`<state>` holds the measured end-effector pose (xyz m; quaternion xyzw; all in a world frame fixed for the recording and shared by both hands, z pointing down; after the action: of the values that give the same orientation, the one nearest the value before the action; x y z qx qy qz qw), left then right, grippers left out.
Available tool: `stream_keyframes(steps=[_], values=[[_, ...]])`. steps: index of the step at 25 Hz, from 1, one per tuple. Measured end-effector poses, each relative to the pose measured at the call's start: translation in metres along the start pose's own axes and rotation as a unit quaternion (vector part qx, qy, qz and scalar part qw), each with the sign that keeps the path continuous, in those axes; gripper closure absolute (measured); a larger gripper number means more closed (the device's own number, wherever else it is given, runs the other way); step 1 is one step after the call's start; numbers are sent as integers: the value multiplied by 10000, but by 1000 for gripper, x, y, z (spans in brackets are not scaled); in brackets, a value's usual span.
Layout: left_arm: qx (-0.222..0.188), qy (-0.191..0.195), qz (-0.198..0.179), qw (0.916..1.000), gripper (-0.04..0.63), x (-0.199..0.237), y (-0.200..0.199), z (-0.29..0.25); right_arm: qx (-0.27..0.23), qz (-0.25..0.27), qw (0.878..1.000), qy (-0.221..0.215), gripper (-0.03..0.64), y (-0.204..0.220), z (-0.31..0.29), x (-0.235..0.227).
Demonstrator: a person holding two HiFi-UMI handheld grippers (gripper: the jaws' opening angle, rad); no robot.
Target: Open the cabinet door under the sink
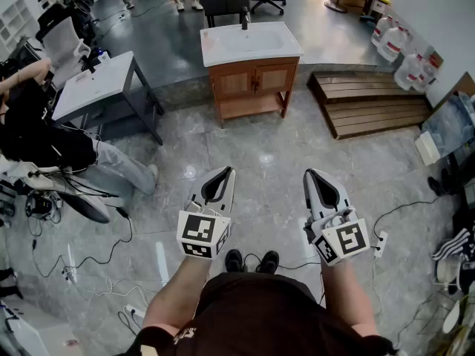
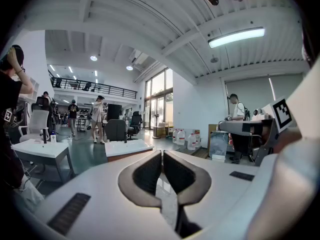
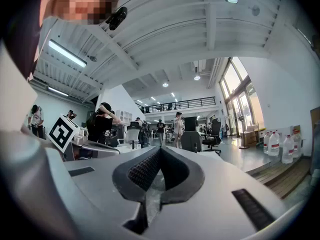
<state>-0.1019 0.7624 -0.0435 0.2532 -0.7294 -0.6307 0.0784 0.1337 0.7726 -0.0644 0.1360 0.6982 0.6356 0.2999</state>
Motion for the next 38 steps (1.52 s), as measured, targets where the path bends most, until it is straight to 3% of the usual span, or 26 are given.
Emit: stream_keyframes(steps=[9, 17, 24, 31, 38], values=[[107, -49, 10, 9999, 569, -9, 3, -5, 170, -287, 9993, -150, 606, 13, 11, -10], [121, -72, -5, 9999, 569, -54, -4, -8, 28, -613, 9981, 93, 604, 18, 63, -38], [154, 12, 16, 9999, 569, -73, -2, -19, 27, -651, 9979, -21, 604, 20, 70, -45], [188, 22, 100, 9998, 569, -31, 13, -59, 334, -607, 9976, -63, 604, 31, 8, -56], [272, -2, 176, 9995, 569, 89, 44, -136, 471, -644, 9968, -57, 604, 39, -134, -70]])
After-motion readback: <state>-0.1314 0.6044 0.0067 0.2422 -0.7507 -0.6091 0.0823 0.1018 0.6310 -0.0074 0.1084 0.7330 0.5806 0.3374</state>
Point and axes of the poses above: the fingertips, and each gripper's own axes: z backward along the fingers, x to its left, y out of its underside, the point moved 7 cm from there along z, backward along the fingers, and after that the axes turned 12 degrees about -z, right-handed, at the moved point
